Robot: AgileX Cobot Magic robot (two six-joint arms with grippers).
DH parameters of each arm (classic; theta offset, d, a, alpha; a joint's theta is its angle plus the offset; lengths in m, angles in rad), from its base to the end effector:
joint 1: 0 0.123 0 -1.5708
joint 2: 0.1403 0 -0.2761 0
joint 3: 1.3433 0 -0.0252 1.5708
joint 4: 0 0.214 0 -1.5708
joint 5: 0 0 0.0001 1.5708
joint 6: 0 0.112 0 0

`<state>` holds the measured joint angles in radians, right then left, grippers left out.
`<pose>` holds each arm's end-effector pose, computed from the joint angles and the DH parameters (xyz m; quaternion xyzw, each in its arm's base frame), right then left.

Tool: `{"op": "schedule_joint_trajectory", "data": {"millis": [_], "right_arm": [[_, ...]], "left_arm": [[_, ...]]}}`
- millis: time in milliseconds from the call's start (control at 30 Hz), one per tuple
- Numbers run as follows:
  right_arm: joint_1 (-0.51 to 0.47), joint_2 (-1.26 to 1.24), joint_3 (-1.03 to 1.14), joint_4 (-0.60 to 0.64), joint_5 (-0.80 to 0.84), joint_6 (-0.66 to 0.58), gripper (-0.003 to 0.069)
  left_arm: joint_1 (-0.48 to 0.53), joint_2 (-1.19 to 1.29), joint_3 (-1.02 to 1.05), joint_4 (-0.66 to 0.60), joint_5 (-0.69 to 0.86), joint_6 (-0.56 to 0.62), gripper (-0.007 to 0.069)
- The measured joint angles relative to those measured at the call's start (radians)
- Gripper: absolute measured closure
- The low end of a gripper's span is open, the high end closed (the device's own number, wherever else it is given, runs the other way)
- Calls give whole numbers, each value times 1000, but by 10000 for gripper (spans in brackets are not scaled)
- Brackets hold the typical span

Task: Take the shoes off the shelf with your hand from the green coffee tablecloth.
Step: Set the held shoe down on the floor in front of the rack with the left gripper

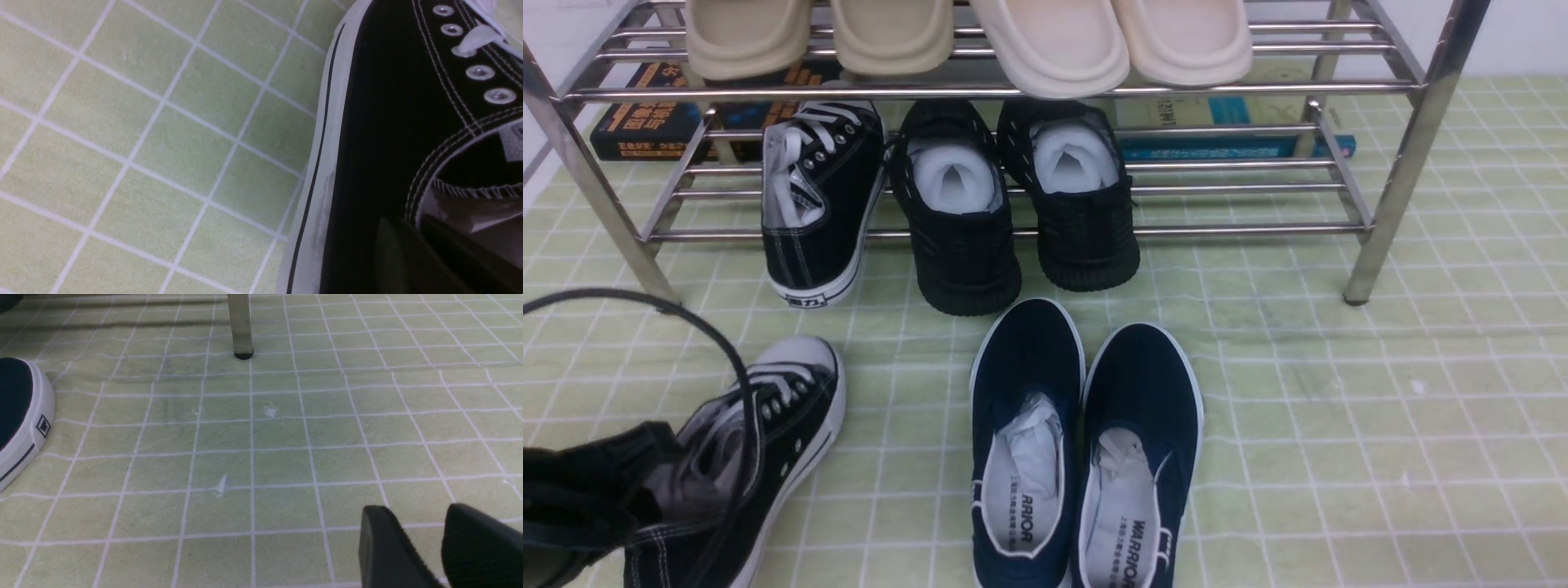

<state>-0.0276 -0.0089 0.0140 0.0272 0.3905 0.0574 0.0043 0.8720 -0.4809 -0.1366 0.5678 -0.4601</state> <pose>0.0442 -0.0001 0.1678 0.0414 0.8062 0.0204 0.5898 0.1376 -0.0076 0.2319 -0.2561 0.9026 -0.1300 0.3206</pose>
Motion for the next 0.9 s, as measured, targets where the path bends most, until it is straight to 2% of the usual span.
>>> {"op": "schedule_joint_trajectory", "data": {"millis": [267,600,733,800,867,900], "right_arm": [[0,0,0,0,0,0,422],[0,0,0,0,0,0,422],[0,0,0,0,0,0,422],[0,0,0,0,0,0,422],[0,0,0,0,0,0,422],[0,0,0,0,0,0,422]], "left_arm": [[0,0,71,-5,-145,-7,603],[0,0,94,-55,-146,-8,584],[0,0,94,-57,-107,-8,547],[0,-2,94,-57,-98,-8,475],[0,-2,94,-57,-96,-8,445],[0,-2,94,-57,-94,-8,400]]}}
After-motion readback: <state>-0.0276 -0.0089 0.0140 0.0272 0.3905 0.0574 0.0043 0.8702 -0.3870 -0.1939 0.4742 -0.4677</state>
